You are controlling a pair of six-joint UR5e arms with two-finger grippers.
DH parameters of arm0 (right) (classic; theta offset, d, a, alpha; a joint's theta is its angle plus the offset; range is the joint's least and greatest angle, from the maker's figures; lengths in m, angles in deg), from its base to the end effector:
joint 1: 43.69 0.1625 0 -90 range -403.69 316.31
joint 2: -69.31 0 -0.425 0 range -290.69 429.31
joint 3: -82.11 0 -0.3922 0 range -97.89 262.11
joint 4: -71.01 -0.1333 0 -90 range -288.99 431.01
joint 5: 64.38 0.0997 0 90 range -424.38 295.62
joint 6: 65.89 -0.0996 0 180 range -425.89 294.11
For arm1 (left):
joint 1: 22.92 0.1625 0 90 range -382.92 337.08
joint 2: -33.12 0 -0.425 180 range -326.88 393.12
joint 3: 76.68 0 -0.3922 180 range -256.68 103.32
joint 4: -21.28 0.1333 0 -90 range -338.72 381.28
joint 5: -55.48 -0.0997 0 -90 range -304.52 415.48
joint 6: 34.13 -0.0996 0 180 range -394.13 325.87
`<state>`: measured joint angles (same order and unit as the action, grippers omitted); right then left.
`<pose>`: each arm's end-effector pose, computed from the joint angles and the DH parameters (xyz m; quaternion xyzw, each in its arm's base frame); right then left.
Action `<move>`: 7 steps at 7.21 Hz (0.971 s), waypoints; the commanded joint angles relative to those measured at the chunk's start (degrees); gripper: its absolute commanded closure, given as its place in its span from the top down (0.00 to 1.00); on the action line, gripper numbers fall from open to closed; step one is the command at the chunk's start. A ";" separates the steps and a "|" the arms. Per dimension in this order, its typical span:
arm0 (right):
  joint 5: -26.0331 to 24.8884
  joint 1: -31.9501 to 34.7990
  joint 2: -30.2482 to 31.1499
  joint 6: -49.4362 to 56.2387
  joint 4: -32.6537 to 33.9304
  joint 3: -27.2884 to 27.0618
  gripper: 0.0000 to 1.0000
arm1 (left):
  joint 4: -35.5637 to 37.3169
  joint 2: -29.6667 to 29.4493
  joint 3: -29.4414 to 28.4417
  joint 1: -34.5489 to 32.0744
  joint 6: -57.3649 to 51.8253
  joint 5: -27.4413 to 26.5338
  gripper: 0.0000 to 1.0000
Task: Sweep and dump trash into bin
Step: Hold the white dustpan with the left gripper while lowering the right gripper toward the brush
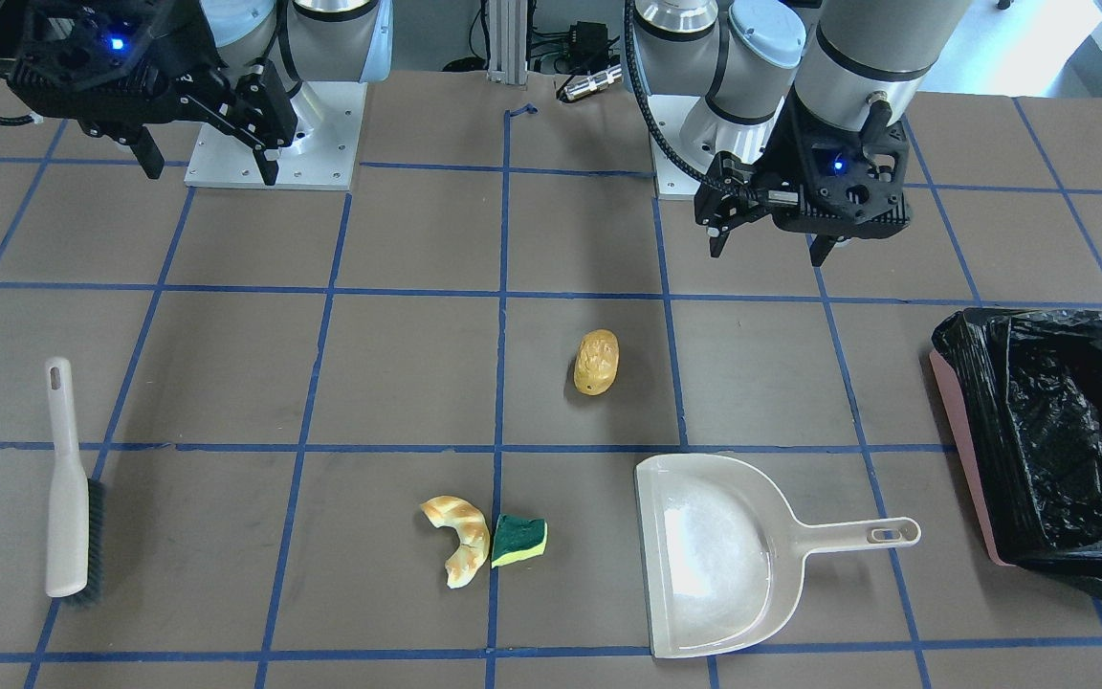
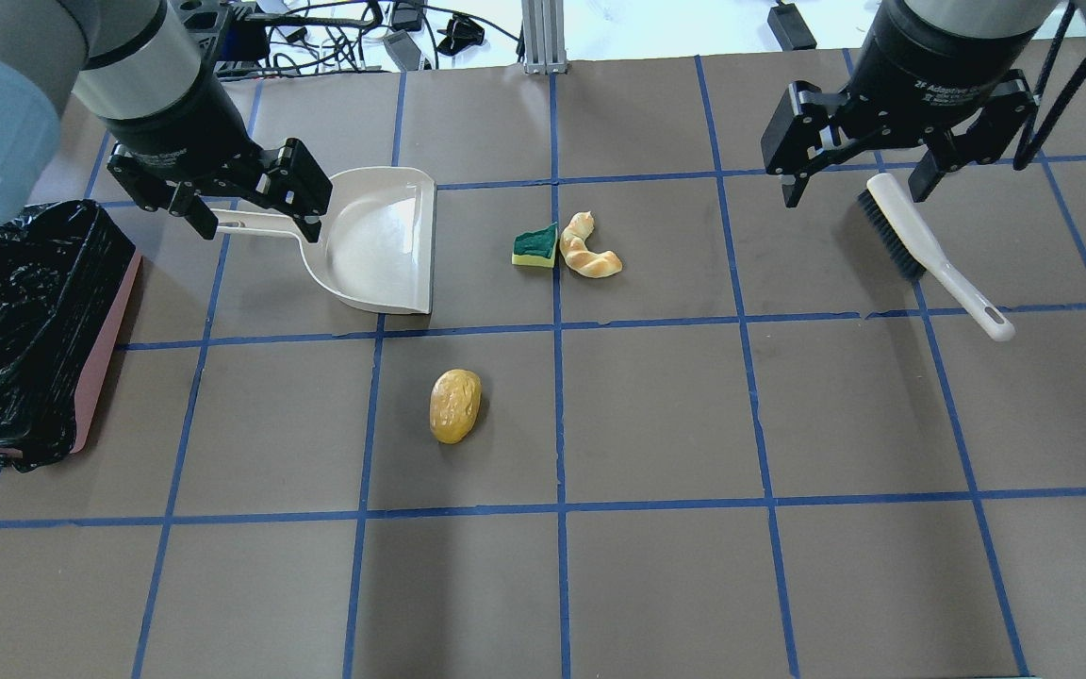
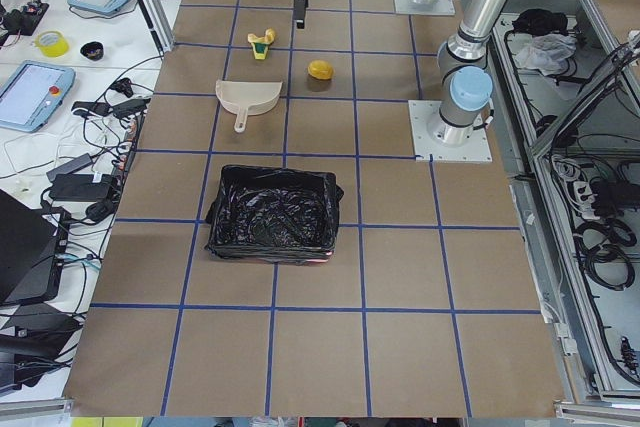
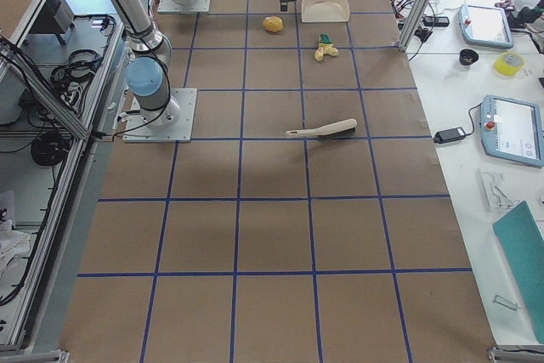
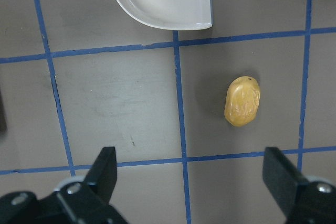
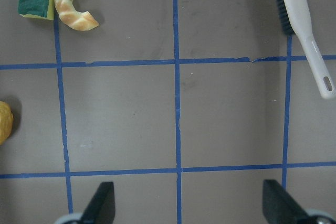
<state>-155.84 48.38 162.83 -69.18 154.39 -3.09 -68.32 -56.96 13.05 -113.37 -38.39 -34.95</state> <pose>0.1475 -0.4596 0.5469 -0.0108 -0.9998 0.0154 0.0120 -0.1364 -0.4925 0.4902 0.0411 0.9991 -0.0050 0.0039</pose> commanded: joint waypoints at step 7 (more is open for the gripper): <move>0.22 -0.75 -6.64 7.86 2.20 -5.65 1.00 | 4.08 -3.08 0.35 5.08 16.35 0.18 1.00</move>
<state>-156.01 47.69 159.94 -63.17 154.78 -5.56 -65.34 -58.86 13.11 -110.52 -33.44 -34.47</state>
